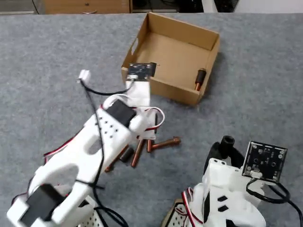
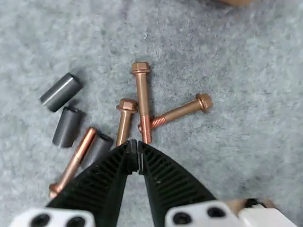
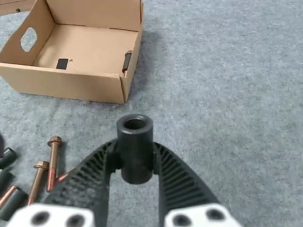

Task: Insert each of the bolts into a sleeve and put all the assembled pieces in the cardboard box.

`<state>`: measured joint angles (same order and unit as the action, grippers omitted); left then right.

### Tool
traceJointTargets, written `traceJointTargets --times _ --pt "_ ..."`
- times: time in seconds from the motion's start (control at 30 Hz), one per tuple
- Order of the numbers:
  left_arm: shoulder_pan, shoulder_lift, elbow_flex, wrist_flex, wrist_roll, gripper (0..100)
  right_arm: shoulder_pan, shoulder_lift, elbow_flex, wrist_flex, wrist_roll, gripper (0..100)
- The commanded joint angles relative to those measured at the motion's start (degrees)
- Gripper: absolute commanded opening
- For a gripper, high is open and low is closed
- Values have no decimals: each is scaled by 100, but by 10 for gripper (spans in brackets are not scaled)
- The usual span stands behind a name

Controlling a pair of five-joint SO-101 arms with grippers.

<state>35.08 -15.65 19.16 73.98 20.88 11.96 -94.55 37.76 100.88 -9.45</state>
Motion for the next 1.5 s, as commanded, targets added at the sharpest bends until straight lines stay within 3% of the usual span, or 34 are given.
traceJointTargets --times 0.0,0.4,0.53,0.7,1.0,1.47 --pt "53 479 -387 -290 -316 21 40 -22 22 -79 -18 1" --pt "53 2360 -1266 -422 -1222 22 40 -22 163 -290 -9 1" --pt "97 2466 -1292 -422 -1310 24 40 -22 163 -290 -9 1" --pt "308 2448 -1310 -457 -1266 105 31 -22 189 -325 -9 1" --pt "-273 2510 -1266 -580 -1653 85 31 -22 207 -352 -9 1" --pt "-316 3354 -1336 -967 -1635 84 31 -31 927 -782 -9 1"
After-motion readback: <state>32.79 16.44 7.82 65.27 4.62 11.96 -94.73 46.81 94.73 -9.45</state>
